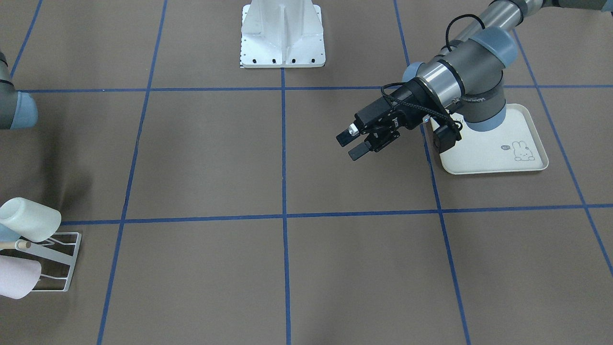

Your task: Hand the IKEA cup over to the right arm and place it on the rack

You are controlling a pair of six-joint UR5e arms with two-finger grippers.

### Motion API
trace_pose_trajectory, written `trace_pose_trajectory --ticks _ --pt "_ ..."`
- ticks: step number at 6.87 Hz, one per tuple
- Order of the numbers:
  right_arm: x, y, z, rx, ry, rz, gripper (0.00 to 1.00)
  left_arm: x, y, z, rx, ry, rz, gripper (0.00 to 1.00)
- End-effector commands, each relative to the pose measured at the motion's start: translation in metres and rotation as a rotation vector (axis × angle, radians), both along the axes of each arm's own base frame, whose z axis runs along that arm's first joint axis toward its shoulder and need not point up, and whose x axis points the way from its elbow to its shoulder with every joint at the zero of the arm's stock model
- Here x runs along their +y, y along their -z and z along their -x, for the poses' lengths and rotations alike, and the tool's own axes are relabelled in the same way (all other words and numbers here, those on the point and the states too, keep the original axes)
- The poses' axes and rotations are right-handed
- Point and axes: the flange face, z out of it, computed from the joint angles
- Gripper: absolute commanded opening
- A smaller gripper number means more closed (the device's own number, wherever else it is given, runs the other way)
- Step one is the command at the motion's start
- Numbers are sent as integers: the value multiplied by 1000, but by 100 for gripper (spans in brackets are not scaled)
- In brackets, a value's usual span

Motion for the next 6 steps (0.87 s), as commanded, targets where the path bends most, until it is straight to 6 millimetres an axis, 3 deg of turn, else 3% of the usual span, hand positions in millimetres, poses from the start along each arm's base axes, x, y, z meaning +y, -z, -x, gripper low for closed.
trace_pose_trajectory --ticks 1,2,3,4,5,6 --pt "-3 37 9 -51 76 -41 100 -21 -39 30 -144 65 -83 100" --pt "-4 44 7 0 159 -52 100 -47 -58 54 -326 57 -178 100" --pt "-6 45 -8 59 244 -57 100 -83 -74 99 -473 65 -177 100" --pt "-10 49 -46 44 359 -52 100 -107 -100 134 -629 51 -238 100" --pt "-11 42 -97 67 522 -49 100 -117 -157 178 -827 45 -324 100" --pt "-7 36 -135 89 635 -18 100 -129 -190 224 -990 25 -362 100"
